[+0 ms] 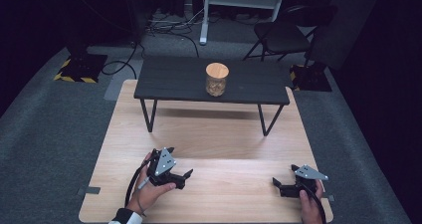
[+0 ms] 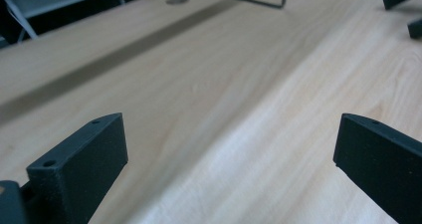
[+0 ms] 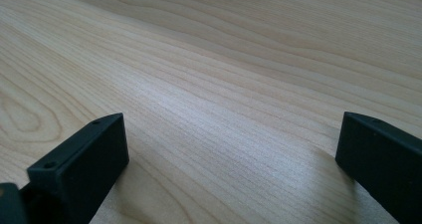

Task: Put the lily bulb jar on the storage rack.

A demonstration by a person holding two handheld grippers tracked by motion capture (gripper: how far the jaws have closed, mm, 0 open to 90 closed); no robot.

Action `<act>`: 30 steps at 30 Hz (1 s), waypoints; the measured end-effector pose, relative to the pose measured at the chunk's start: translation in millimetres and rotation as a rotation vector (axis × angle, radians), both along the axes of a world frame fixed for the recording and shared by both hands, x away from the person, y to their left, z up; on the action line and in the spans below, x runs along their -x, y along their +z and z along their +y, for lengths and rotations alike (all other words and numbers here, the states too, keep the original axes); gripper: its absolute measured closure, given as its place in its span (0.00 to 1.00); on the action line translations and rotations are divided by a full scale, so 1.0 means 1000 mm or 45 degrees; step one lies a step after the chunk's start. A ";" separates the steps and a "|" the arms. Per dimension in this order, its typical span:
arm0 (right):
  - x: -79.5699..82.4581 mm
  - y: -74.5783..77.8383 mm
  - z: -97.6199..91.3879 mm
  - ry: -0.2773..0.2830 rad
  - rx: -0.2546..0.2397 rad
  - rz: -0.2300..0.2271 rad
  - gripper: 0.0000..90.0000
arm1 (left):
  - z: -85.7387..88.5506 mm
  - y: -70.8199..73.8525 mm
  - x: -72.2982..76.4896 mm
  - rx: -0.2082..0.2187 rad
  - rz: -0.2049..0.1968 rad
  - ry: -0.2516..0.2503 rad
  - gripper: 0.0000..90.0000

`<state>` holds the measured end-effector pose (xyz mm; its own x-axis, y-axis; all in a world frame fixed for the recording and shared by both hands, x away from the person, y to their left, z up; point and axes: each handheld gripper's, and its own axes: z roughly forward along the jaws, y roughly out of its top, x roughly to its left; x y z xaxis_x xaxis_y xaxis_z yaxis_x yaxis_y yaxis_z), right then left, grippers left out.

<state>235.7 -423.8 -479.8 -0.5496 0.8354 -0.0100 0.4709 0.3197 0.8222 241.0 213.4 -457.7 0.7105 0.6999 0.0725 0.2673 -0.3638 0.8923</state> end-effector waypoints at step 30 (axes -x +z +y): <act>0.001 0.000 0.000 0.004 0.000 -0.001 0.00 | -0.009 -0.029 -0.003 -0.046 0.172 -0.007 0.00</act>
